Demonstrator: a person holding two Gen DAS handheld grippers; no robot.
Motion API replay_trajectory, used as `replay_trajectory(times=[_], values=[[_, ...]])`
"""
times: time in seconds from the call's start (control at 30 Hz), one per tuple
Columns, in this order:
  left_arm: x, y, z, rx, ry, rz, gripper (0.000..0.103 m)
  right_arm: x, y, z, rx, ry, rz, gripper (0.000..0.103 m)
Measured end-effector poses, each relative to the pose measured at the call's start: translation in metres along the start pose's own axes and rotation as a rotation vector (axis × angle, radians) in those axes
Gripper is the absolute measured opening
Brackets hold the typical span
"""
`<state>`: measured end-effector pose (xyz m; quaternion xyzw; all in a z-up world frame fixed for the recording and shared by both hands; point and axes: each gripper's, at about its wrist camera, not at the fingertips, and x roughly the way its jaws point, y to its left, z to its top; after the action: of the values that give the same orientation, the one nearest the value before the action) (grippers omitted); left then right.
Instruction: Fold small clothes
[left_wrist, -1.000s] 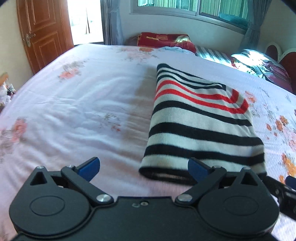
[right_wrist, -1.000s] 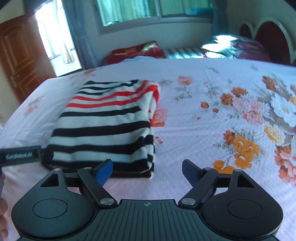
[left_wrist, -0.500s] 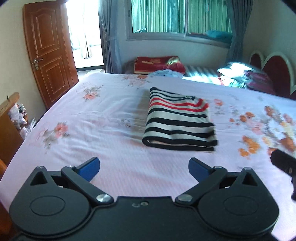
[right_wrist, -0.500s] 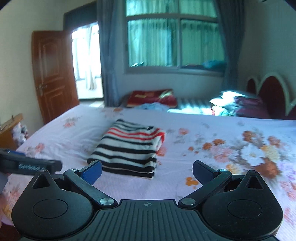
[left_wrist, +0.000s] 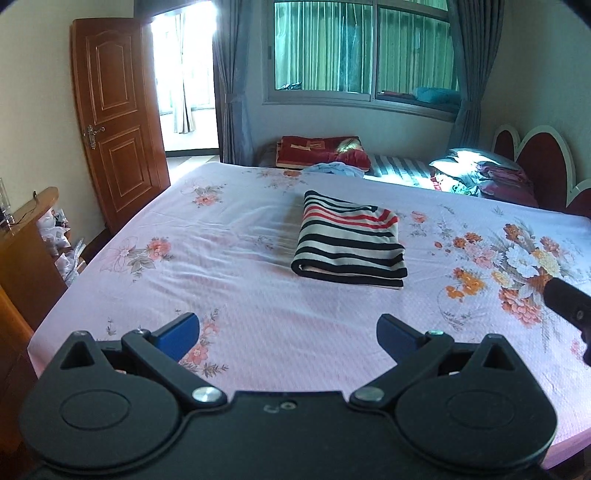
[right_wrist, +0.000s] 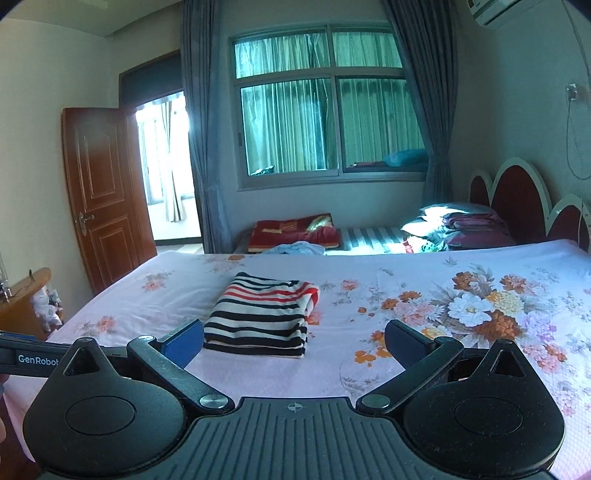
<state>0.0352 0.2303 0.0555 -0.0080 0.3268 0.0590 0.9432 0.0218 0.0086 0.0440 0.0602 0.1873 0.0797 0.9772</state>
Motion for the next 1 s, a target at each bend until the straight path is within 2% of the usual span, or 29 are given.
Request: replay_trajectory(times=[0.33, 1.0], values=[[-0.019, 0.002, -0.002, 0.003, -0.042, 0.014, 0.102, -0.012, 0.003, -0.003, 0.004, -0.007, 0.017, 0.103], [-0.023, 0.003, 0.002, -0.006, -0.063, 0.044, 0.102, -0.009, 0.001, -0.004, -0.005, 0.002, 0.016, 0.103]])
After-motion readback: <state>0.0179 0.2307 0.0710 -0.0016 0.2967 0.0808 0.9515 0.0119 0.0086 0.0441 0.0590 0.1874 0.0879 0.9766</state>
